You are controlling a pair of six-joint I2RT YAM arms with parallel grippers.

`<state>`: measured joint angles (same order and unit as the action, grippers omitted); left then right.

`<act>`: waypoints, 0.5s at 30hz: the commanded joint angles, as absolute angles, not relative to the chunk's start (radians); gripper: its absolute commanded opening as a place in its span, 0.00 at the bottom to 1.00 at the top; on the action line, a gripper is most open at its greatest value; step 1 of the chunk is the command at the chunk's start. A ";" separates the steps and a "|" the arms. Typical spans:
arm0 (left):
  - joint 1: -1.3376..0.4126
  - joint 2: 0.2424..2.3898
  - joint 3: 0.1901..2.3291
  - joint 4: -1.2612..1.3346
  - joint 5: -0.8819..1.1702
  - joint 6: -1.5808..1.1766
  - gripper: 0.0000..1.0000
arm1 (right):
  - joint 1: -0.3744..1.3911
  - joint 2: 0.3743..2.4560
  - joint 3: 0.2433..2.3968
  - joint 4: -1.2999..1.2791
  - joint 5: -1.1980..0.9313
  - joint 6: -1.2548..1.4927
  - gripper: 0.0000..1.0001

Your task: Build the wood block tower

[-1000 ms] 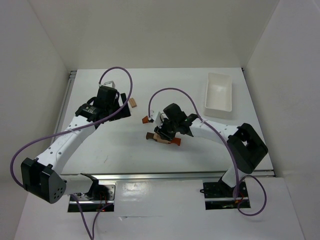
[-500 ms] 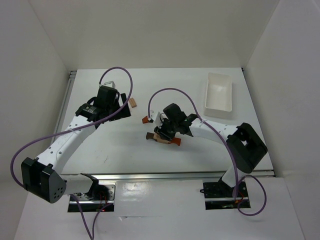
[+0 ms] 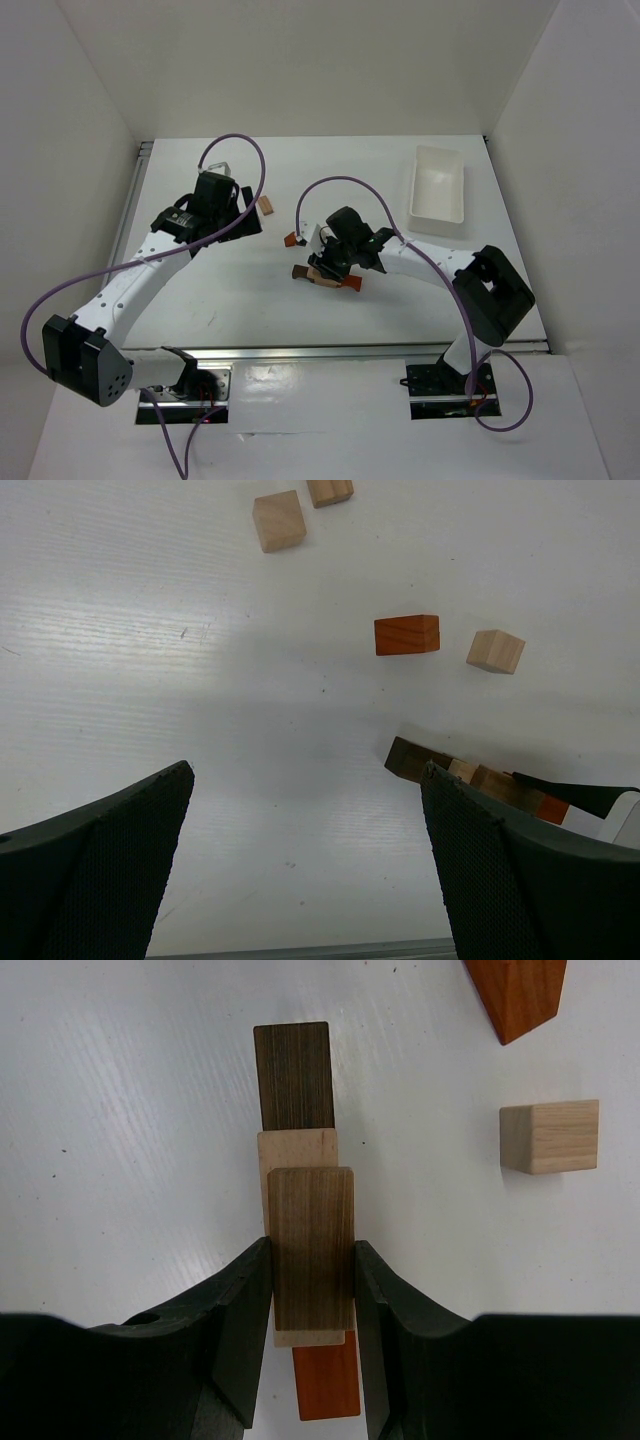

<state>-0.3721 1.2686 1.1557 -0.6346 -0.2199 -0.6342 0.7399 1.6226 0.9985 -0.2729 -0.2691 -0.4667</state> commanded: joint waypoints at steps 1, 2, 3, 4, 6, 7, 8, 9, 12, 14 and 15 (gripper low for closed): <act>-0.376 1.272 1.164 -0.624 -0.230 -0.626 1.00 | 0.746 1.615 0.997 -0.221 -0.285 -0.479 0.41; -0.376 1.272 1.173 -0.624 -0.230 -0.626 1.00 | 0.746 1.615 0.997 -0.221 -0.285 -0.479 0.42; -0.376 1.272 1.173 -0.624 -0.230 -0.626 1.00 | 0.746 1.615 0.997 -0.221 -0.285 -0.479 0.44; -0.376 1.272 1.173 -0.624 -0.230 -0.626 1.00 | 0.746 1.615 0.997 -0.221 -0.285 -0.479 0.44; -0.376 1.281 1.173 -0.624 -0.230 -0.626 1.00 | 0.746 1.615 0.997 -0.221 -0.285 -0.479 0.45; -0.376 1.281 1.173 -0.624 -0.230 -0.626 1.00 | 0.746 1.615 0.997 -0.221 -0.285 -0.479 0.46; -0.376 1.281 1.173 -0.624 -0.230 -0.626 1.00 | 0.746 1.615 0.997 -0.221 -0.285 -0.479 0.46; -0.376 1.281 1.173 -0.624 -0.230 -0.626 1.00 | 0.746 1.615 0.997 -0.221 -0.285 -0.479 0.46; -0.376 1.281 1.173 -0.624 -0.230 -0.626 1.00 | 0.746 1.615 0.997 -0.221 -0.285 -0.479 0.48; -0.376 1.281 1.173 -0.624 -0.230 -0.626 1.00 | 0.746 1.615 0.997 -0.221 -0.275 -0.469 0.49; -0.376 1.281 1.173 -0.624 -0.230 -0.626 1.00 | 0.746 1.615 0.997 -0.221 -0.275 -0.469 0.50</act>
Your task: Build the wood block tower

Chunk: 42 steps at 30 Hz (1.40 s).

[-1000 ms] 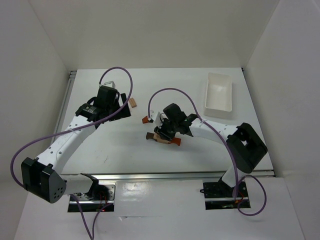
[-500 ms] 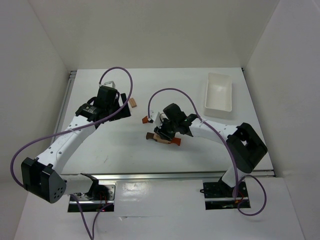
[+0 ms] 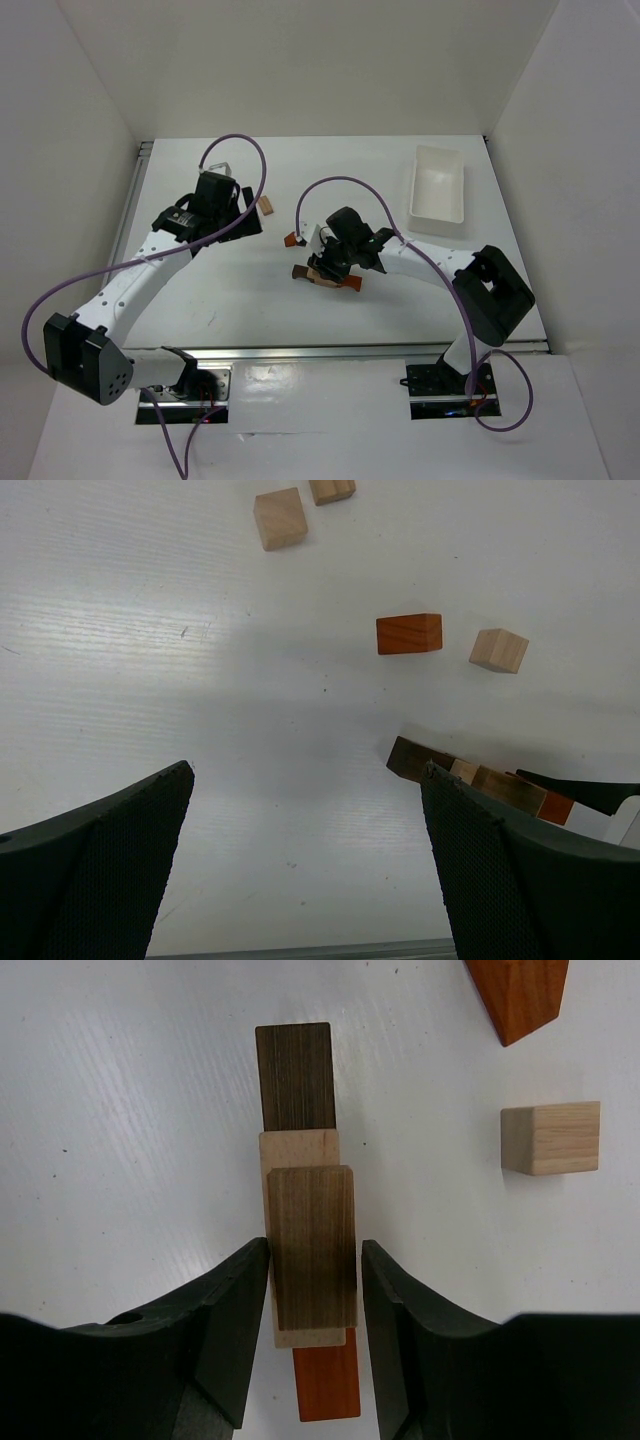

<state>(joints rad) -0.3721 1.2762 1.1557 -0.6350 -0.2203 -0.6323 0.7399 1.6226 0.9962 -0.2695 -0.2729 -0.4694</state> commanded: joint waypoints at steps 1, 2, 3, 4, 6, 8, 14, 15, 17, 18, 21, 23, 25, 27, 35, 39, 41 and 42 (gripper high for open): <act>-0.376 1.281 1.183 -0.624 -0.230 -0.626 1.00 | 0.746 1.615 0.997 -0.221 -0.275 -0.469 0.51; -0.376 1.281 1.183 -0.624 -0.230 -0.626 1.00 | 0.746 1.606 0.997 -0.221 -0.275 -0.469 0.51; -0.376 1.281 1.183 -0.624 -0.230 -0.626 1.00 | 0.746 1.606 0.997 -0.221 -0.275 -0.469 0.51; -0.376 1.281 1.183 -0.624 -0.230 -0.626 1.00 | 0.746 1.606 0.997 -0.221 -0.275 -0.469 0.53; -0.376 1.290 1.183 -0.624 -0.230 -0.626 1.00 | 0.746 1.606 0.997 -0.209 -0.265 -0.469 0.56; -0.376 1.290 1.193 -0.624 -0.230 -0.626 1.00 | 0.746 1.606 0.997 -0.209 -0.255 -0.456 0.60; -0.376 1.290 1.203 -0.634 -0.230 -0.626 1.00 | 0.746 1.525 1.019 -0.189 -0.273 -0.456 0.72; -0.376 1.279 1.203 -0.634 -0.239 -0.626 1.00 | 0.746 1.491 1.008 -0.175 -0.273 -0.456 0.73; -0.376 1.260 1.168 -0.621 -0.239 -0.626 1.00 | 0.746 1.456 0.997 -0.135 -0.273 -0.456 0.82; -0.376 1.249 1.167 -0.611 -0.239 -0.638 1.00 | 0.746 1.439 0.980 -0.115 -0.273 -0.446 0.86; -0.376 1.236 1.167 -0.641 -0.262 -0.650 1.00 | 0.746 1.368 0.931 -0.008 -0.238 -0.433 1.00; -0.376 1.236 1.180 -0.652 -0.276 -0.660 1.00 | 0.736 1.347 0.919 0.030 -0.209 -0.410 1.00; -0.376 1.246 1.189 -0.652 -0.276 -0.670 1.00 | 0.736 1.347 0.919 0.066 -0.186 -0.399 1.00; -0.376 1.259 1.213 -0.652 -0.285 -0.682 1.00 | 0.736 1.387 0.934 0.096 -0.157 -0.399 1.00; -0.376 1.253 1.325 -0.966 -0.532 -1.041 1.00 | 0.736 1.831 1.385 -0.041 -0.049 -0.163 1.00; -0.385 1.108 1.253 -1.009 -0.557 -1.095 1.00 | 0.736 2.041 1.616 -0.109 0.004 -0.091 1.00; -0.385 1.024 1.204 -1.020 -0.545 -1.118 1.00 | 0.736 2.118 1.747 -0.152 0.040 -0.058 1.00; -0.385 1.002 1.191 -1.020 -0.545 -1.127 1.00 | 0.745 2.187 1.788 -0.164 0.060 -0.028 1.00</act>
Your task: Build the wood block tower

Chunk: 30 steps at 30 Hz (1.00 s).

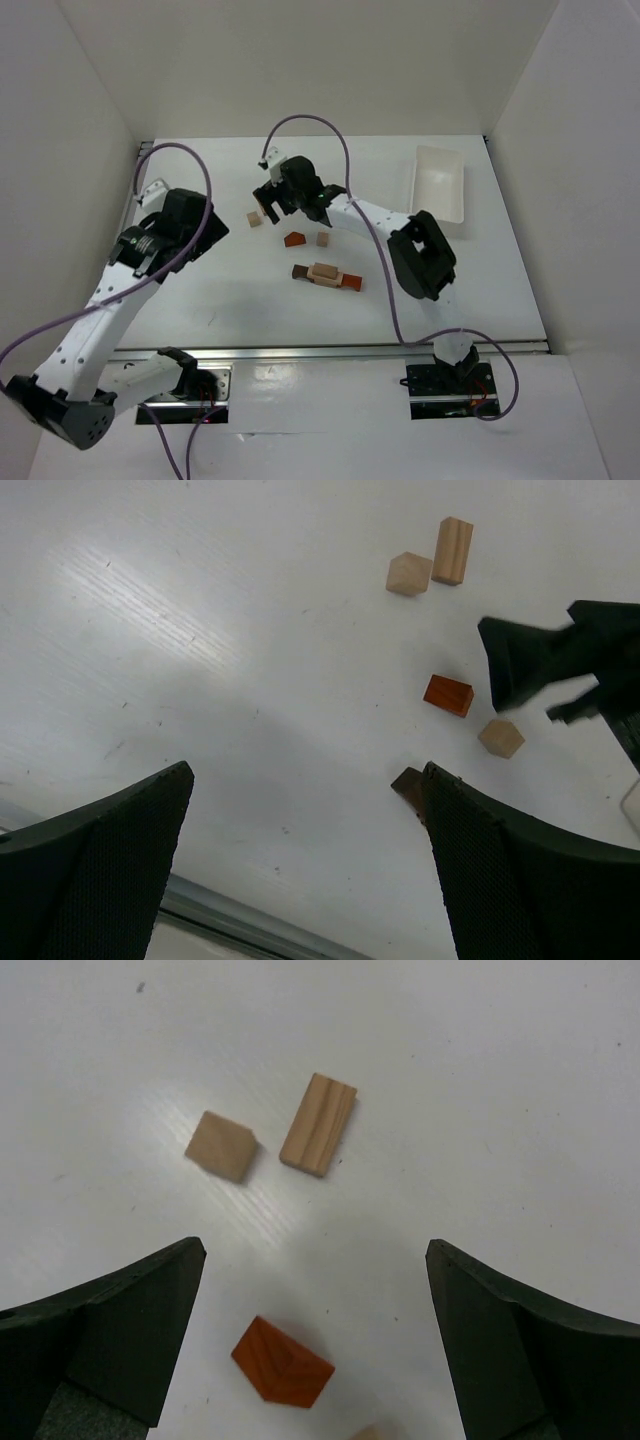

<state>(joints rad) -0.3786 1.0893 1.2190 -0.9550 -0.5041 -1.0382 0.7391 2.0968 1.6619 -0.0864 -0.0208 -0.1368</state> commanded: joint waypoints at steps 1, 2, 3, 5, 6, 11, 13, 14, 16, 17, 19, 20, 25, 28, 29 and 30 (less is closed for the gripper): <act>-0.385 0.985 1.181 -1.040 -0.535 -1.141 1.00 | 0.746 2.221 1.869 -0.190 0.105 -0.012 1.00; -0.385 0.973 1.169 -1.040 -0.535 -1.141 1.00 | 0.746 2.253 1.909 -0.204 0.106 -0.003 1.00; -0.385 0.959 1.169 -1.057 -0.535 -1.153 1.00 | 0.755 2.310 1.948 -0.216 0.115 0.026 1.00; -0.385 0.959 1.158 -1.068 -0.535 -1.154 1.00 | 0.764 2.359 2.043 -0.225 0.141 0.037 1.00; -0.385 0.959 1.158 -1.078 -0.535 -1.143 1.00 | 0.773 2.396 2.063 -0.225 0.159 0.046 1.00; -0.385 0.959 1.149 -1.066 -0.514 -1.102 1.00 | 0.795 2.479 2.164 -0.201 0.244 0.067 1.00; -0.385 0.959 1.137 -1.054 -0.514 -1.083 1.00 | 0.795 2.502 2.164 -0.177 0.262 0.077 1.00; -0.385 0.959 1.137 -1.037 -0.503 -1.074 1.00 | 0.795 2.502 2.164 -0.148 0.273 0.077 0.99; -0.385 0.959 1.126 -1.037 -0.494 -1.062 1.00 | 0.795 2.534 2.174 -0.137 0.273 0.077 0.95; -0.385 0.959 1.126 -1.023 -0.494 -1.062 1.00 | 0.795 2.543 2.174 -0.137 0.285 0.077 0.92; -0.385 0.959 1.126 -1.023 -0.494 -1.052 1.00 | 0.795 2.557 2.186 -0.126 0.298 0.077 0.86; -0.385 0.959 1.126 -1.023 -0.494 -1.052 1.00 | 0.795 2.571 2.197 -0.126 0.310 0.077 0.86; -0.385 0.968 1.126 -1.003 -0.474 -1.042 1.00 | 0.795 2.592 2.206 -0.094 0.291 0.077 0.82; -0.385 0.977 1.117 -1.003 -0.474 -1.032 1.00 | 0.795 2.605 2.218 -0.083 0.287 0.077 0.82; -0.385 0.977 1.117 -1.003 -0.474 -1.032 1.00 | 0.795 2.605 2.218 -0.083 0.278 0.077 0.82; -0.385 0.986 1.117 -1.003 -0.474 -1.032 1.00 | 0.795 2.605 2.218 -0.074 0.259 0.077 0.82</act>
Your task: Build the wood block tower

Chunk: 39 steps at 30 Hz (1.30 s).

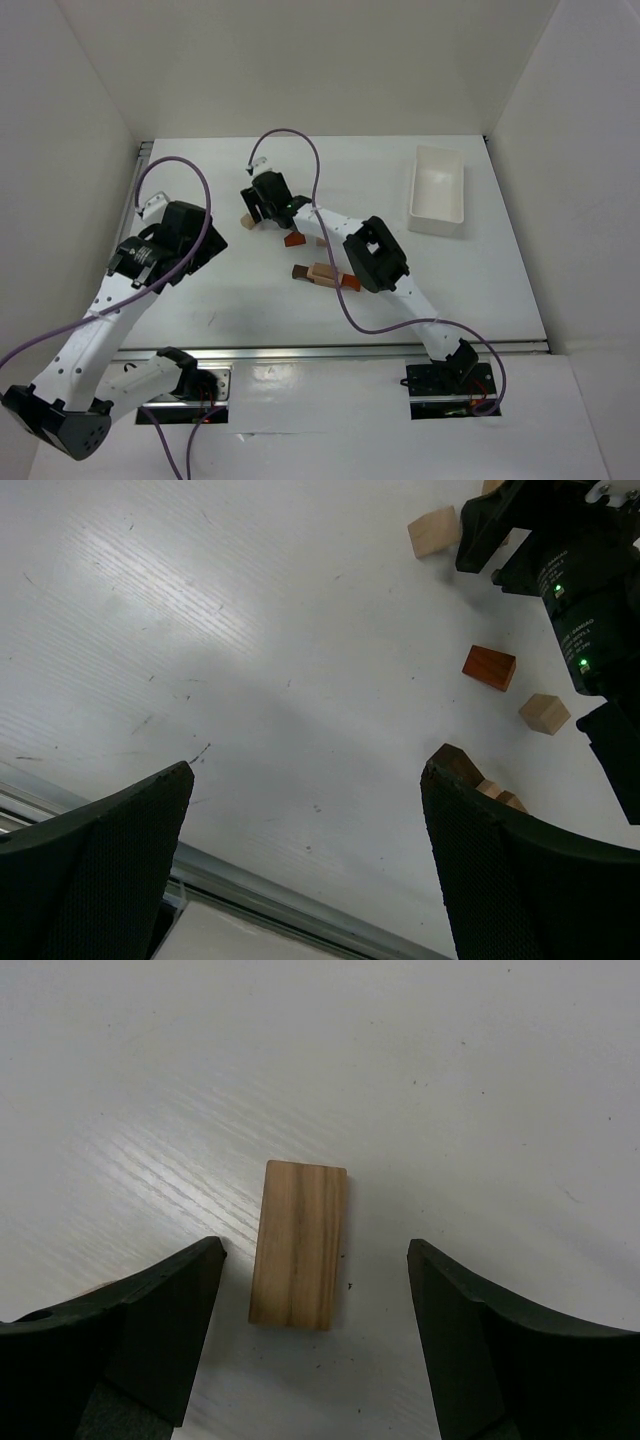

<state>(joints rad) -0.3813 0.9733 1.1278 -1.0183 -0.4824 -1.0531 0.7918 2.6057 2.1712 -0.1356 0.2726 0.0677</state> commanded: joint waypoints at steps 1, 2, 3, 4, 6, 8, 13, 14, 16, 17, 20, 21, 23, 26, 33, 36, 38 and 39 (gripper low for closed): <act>-0.385 0.986 1.117 -0.993 -0.465 -1.032 1.00 | 0.795 2.605 2.227 -0.074 0.259 0.077 0.82; -0.385 0.986 1.117 -0.992 -0.465 -1.032 1.00 | 0.795 2.615 2.227 -0.074 0.259 0.077 0.79; -0.385 0.986 1.117 -0.992 -0.465 -1.022 1.00 | 0.795 2.615 2.227 -0.074 0.247 0.077 0.77; -0.385 0.995 1.117 -0.992 -0.465 -1.022 1.00 | 0.795 2.615 2.227 -0.065 0.247 0.077 0.76; -0.385 0.996 1.117 -0.983 -0.465 -1.022 1.00 | 0.795 2.626 2.218 -0.064 0.247 0.077 0.64; -0.385 0.996 1.117 -0.983 -0.465 -1.022 1.00 | 0.795 2.635 2.218 -0.055 0.247 0.067 0.52; -0.385 1.005 1.108 -0.963 -0.465 -1.002 1.00 | 0.795 2.625 2.204 -0.034 0.233 0.005 0.22; -0.385 1.015 1.108 -0.963 -0.456 -0.987 1.00 | 0.795 2.608 2.204 -0.034 0.224 -0.017 0.10; -0.385 1.015 1.108 -0.951 -0.446 -0.967 1.00 | 0.795 2.570 2.143 -0.006 0.186 -0.040 0.05; -0.385 1.025 1.108 -0.925 -0.431 -0.939 1.00 | 0.795 2.542 2.107 0.014 0.166 -0.063 0.04; -0.385 1.035 1.108 -0.891 -0.403 -0.904 1.00 | 0.784 2.386 1.927 0.113 0.043 -0.086 0.04; -0.385 1.035 1.108 -0.872 -0.387 -0.888 1.00 | 0.772 2.299 1.886 0.129 0.005 -0.112 0.04; -0.385 1.035 1.108 -0.850 -0.373 -0.859 1.00 | 0.759 2.214 1.760 0.170 -0.081 -0.133 0.04; -0.385 1.055 1.117 -0.796 -0.331 -0.836 1.00 | 0.733 2.060 1.624 0.170 -0.153 -0.173 0.04; -0.385 1.143 1.150 -0.706 -0.292 -0.772 1.00 | 0.670 1.769 1.321 0.074 -0.207 -0.276 0.03; -0.385 1.207 1.172 -0.680 -0.269 -0.744 1.00 | 0.658 1.637 1.155 0.023 -0.276 -0.398 0.03; -0.385 1.245 1.183 -0.652 -0.259 -0.721 1.00 | 0.658 1.561 1.097 -0.001 -0.311 -0.429 0.06; -0.385 1.255 1.193 -0.652 -0.250 -0.712 1.00 | 0.658 1.540 1.063 -0.044 -0.321 -0.430 0.06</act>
<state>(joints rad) -0.3817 1.2331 1.1412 -0.7170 -0.2848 -0.7620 0.6476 1.6039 1.1374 0.0456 -0.2333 -0.3408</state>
